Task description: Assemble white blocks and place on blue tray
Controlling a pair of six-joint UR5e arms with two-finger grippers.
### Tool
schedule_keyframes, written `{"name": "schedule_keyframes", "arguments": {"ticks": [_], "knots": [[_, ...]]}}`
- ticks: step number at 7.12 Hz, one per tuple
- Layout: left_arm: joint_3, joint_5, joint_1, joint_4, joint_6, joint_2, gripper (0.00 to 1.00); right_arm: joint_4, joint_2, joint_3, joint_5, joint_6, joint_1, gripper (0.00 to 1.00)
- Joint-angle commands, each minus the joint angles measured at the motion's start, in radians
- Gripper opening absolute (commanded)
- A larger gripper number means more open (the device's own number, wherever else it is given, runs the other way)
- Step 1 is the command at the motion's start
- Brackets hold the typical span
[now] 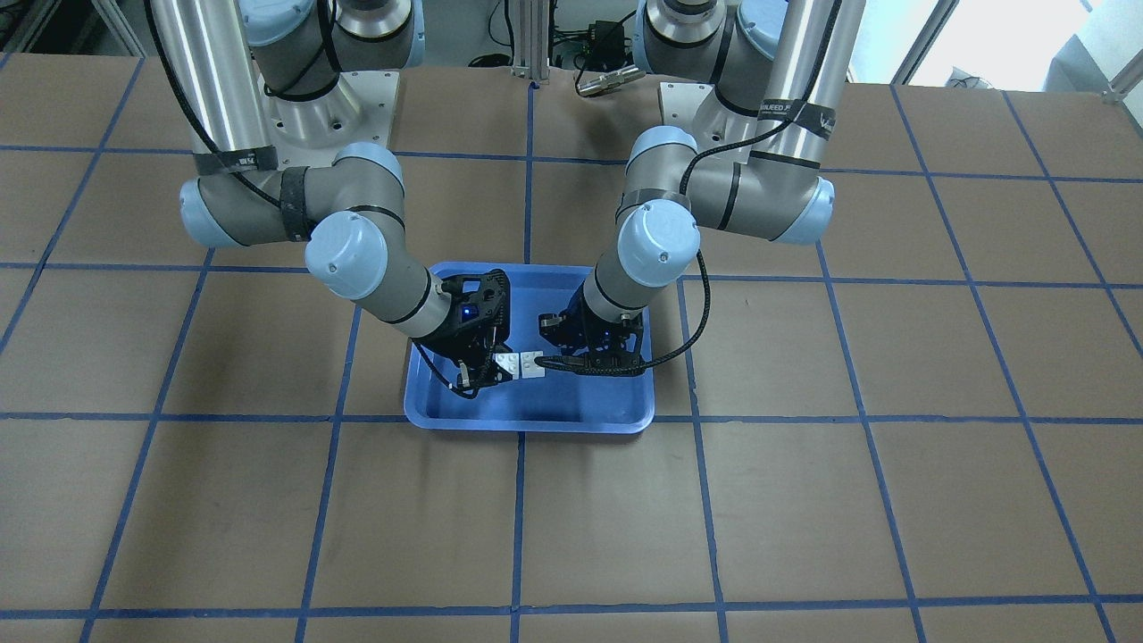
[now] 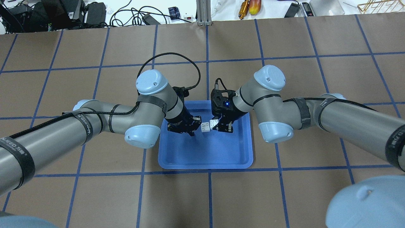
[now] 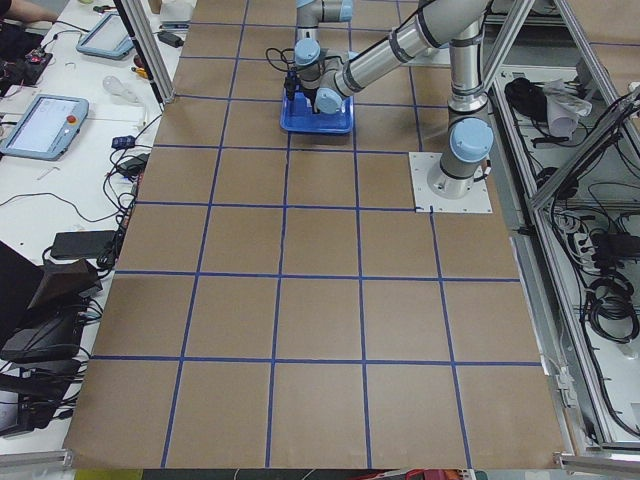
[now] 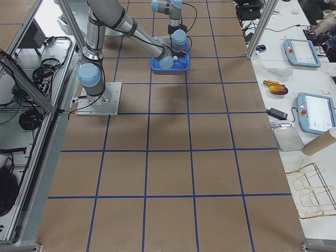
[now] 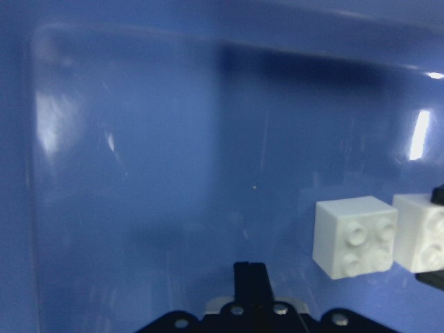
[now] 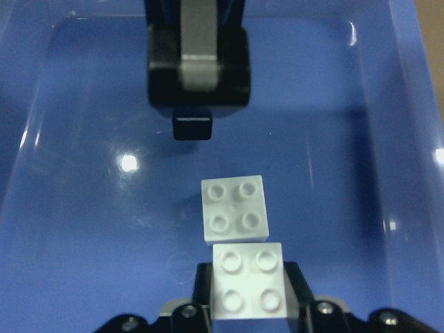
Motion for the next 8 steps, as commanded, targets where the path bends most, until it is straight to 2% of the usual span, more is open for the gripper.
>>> {"name": "schedule_keyframes", "arguments": {"ticks": [1, 6, 7, 8], "knots": [[0.002, 0.001, -0.004, 0.003, 0.0, 0.003, 0.0, -0.002, 0.002, 0.0, -0.018, 0.003, 0.0, 0.0], [0.002, 0.006, -0.021, 0.003, -0.003, 0.013, 0.0, -0.008, 0.019, -0.005, -0.016, 0.023, 0.027, 0.0], [0.002, 0.006, -0.021, 0.004, -0.004, 0.013, 0.0, -0.006, 0.019, -0.005, -0.013, 0.026, 0.027, 0.43], [0.004, 0.006, -0.021, 0.006, -0.003, 0.016, 0.0, -0.006, 0.019, -0.002, -0.017, 0.029, 0.027, 0.99]]}}
